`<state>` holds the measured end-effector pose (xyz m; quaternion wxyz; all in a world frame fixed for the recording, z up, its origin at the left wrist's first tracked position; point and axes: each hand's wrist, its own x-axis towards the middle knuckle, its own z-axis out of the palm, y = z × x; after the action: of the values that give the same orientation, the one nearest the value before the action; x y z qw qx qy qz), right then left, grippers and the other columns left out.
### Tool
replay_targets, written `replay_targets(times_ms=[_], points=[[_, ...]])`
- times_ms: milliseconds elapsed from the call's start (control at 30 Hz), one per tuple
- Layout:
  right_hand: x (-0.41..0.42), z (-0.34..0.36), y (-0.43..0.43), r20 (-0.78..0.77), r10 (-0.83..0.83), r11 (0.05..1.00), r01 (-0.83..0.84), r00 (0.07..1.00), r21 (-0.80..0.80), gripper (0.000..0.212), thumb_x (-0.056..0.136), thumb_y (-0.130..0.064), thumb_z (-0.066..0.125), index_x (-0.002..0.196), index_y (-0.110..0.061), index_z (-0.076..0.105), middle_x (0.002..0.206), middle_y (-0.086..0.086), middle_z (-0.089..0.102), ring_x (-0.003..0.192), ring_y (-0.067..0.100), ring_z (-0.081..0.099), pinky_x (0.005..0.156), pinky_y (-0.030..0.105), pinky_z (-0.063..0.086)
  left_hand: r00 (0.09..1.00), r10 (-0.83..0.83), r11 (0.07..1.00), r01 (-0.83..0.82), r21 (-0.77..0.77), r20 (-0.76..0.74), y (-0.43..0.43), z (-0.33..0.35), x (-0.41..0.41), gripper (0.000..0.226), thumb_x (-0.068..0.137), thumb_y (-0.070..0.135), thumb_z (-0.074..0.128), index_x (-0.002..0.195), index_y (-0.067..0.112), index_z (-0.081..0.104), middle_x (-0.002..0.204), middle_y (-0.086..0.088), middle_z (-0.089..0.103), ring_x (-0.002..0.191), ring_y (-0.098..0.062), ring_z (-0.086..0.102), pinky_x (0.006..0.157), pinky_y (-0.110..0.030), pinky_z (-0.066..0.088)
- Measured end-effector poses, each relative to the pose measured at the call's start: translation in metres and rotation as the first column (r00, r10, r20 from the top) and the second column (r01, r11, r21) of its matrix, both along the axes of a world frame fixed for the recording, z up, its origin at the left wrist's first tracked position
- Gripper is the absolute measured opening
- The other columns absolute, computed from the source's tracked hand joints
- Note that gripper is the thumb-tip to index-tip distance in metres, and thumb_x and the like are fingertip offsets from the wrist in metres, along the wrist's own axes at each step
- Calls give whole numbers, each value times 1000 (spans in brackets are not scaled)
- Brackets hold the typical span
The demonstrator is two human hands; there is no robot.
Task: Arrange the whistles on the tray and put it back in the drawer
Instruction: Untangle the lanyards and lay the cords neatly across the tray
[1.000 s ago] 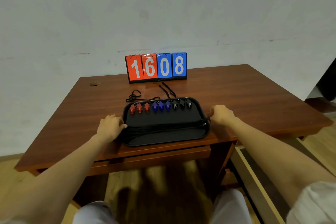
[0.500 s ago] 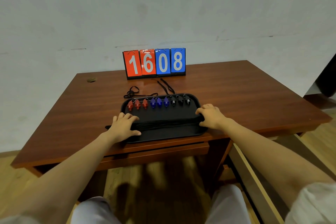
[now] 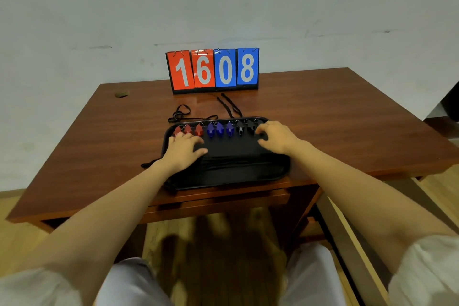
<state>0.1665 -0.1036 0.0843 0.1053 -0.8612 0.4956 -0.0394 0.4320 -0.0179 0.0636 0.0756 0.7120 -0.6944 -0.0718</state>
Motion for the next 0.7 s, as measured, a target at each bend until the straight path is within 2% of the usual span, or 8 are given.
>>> replay_targets(times_ms=[167, 400, 500, 633, 700], points=[[32, 9, -42, 97, -20, 999, 15, 995, 46, 33, 92, -20, 55, 124, -13, 56, 125, 11, 57, 112, 28, 55, 97, 43, 47, 999, 39, 995, -42, -95, -29, -54, 16, -9, 27, 94, 35, 51, 112, 18, 64, 116, -6, 61, 115, -28, 50, 99, -45, 33], [78, 10, -129, 85, -29, 996, 22, 996, 82, 33, 97, -12, 42, 128, -12, 55, 129, 12, 55, 113, 29, 55, 96, 40, 48, 990, 100, 994, -103, -24, -98, -151, 18, -7, 25, 94, 30, 51, 108, 15, 65, 114, -8, 65, 109, -29, 56, 96, -42, 37], [98, 0, -165, 50, -6, 994, 0, 999, 110, 35, 97, -12, 43, 131, -14, 53, 129, 13, 54, 114, 31, 54, 95, 41, 47, 986, 131, 991, -127, 38, -101, -191, 8, -6, 28, 93, 32, 51, 111, 14, 62, 118, -10, 64, 112, -32, 55, 96, -41, 38], [119, -18, -203, 6, 16, 990, -16, 1000, 143, 42, 98, -9, 40, 137, -21, 46, 128, 13, 48, 117, 32, 48, 96, 40, 45, 989, 103, 994, -99, 47, -106, -228, -7, -7, 36, 96, 29, 43, 129, 16, 51, 127, -13, 58, 118, -34, 51, 98, -44, 37], [128, -27, -218, -26, 33, 989, -29, 999, 143, 44, 97, -8, 39, 139, -21, 44, 131, 14, 45, 120, 32, 44, 98, 42, 44, 991, 88, 995, -83, 48, -103, -243, -16, -5, 38, 98, 31, 39, 131, 17, 50, 128, -15, 56, 119, -34, 49, 98, -45, 36]])
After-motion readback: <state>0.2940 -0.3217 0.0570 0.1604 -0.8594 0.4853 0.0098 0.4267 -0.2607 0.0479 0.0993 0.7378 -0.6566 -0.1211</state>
